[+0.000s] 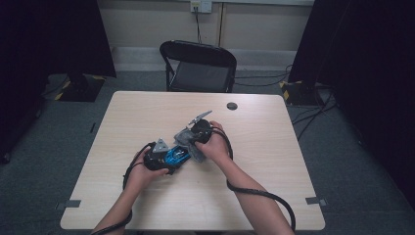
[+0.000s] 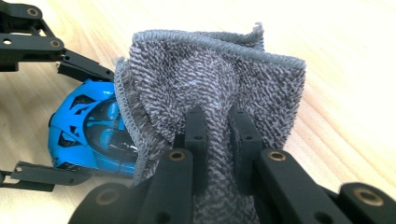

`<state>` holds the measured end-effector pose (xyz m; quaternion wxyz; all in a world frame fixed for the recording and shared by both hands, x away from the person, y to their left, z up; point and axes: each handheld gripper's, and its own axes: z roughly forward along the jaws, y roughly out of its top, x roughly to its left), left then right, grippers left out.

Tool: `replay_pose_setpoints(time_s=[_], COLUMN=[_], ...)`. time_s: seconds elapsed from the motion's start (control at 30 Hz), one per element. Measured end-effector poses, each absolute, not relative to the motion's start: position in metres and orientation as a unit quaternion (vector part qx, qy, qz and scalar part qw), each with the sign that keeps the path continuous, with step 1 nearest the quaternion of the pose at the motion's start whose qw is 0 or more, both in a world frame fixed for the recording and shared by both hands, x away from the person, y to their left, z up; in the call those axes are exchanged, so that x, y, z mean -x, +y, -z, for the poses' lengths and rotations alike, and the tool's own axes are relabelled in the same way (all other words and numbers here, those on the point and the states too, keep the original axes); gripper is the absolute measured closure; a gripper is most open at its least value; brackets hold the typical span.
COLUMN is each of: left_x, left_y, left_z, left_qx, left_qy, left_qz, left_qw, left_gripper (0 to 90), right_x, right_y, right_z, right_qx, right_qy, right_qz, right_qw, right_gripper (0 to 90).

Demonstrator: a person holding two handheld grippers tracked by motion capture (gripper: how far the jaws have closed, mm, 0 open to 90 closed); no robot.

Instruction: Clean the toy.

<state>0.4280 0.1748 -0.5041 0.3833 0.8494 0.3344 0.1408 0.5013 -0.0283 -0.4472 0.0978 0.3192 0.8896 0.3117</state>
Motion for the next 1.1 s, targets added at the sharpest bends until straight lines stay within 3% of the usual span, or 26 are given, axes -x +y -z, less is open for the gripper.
replay_pose_setpoints(time_s=[1.1], left_x=[-0.428], left_y=[0.175], left_z=[0.504], left_qx=[-0.849], left_qy=[0.335], left_qz=[-0.140], left_qw=[0.384], left_gripper=[25.6], right_x=[-0.522], right_y=[-0.065], right_z=[0.451], right_qx=[-0.369], right_qy=[0.868], right_qz=[-0.314], right_qw=[0.109], right_gripper=[80.8])
